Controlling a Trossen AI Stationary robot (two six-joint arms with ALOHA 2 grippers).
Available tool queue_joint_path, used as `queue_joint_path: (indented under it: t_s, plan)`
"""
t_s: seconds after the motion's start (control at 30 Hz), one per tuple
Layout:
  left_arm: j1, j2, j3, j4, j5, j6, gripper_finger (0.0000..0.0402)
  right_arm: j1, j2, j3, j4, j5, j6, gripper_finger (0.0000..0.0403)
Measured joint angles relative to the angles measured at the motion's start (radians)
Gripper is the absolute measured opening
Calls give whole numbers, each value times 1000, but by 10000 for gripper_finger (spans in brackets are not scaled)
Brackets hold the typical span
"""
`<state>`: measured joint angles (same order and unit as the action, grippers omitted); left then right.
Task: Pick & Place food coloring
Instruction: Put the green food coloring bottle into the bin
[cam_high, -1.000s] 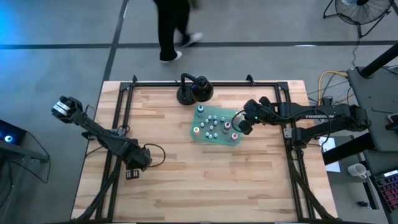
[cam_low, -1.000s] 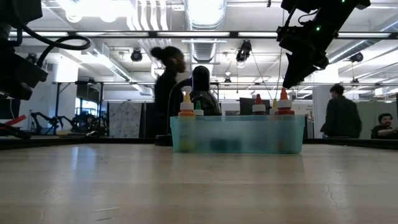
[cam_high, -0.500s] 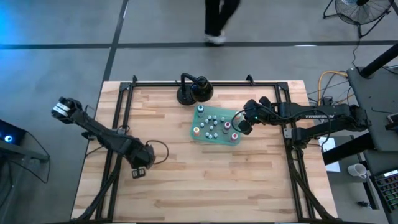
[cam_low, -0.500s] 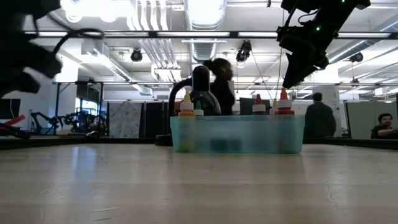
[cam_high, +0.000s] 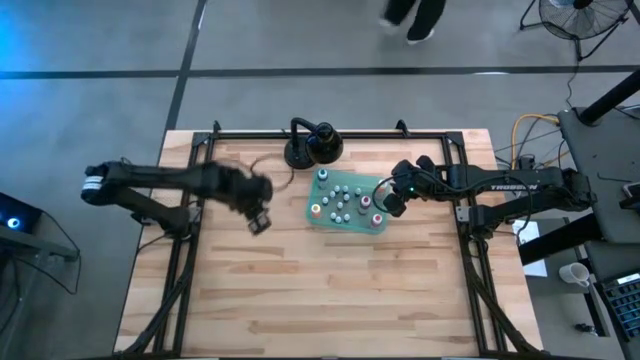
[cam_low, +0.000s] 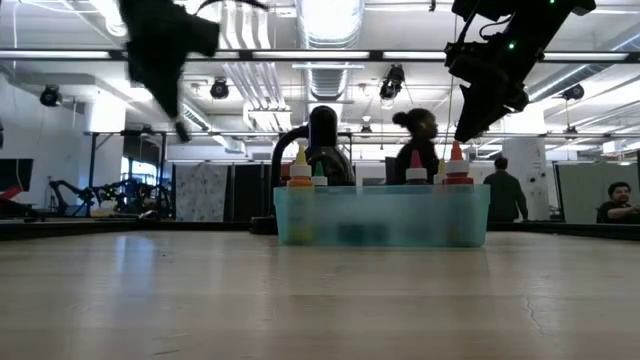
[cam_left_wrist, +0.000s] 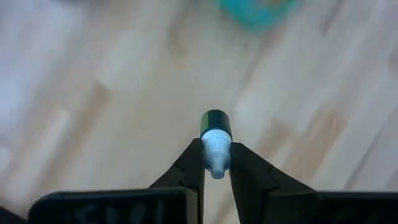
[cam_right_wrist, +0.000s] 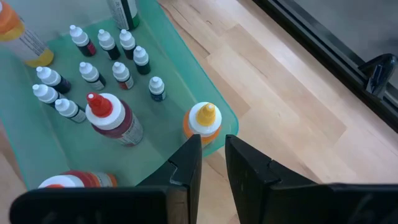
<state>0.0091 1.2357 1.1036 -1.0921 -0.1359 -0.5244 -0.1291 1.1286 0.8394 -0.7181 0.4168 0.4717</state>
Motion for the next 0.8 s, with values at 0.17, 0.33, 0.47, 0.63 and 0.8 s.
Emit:
queue_joint_path:
  t_s: [0.17, 0.33, 0.47, 0.63, 0.8]
  plan:
    - [115, 99, 216, -1, -48, 165, 31, 0, 0, 0, 0, -4, 6, 63]
    - [153, 253, 428, -8, -43, 326, 31, 0, 0, 0, -2, -8, 36, 63]
    - [174, 382, 575, -8, 19, 443, 31, 0, 0, 0, -4, -49, 50, 63]
    - [206, 516, 702, -23, 90, 595, 31, 14, 0, 0, -5, -81, 50, 63]
    - [246, 617, 780, -84, 91, 706, 31, 21, 0, 0, -5, -81, 50, 63]
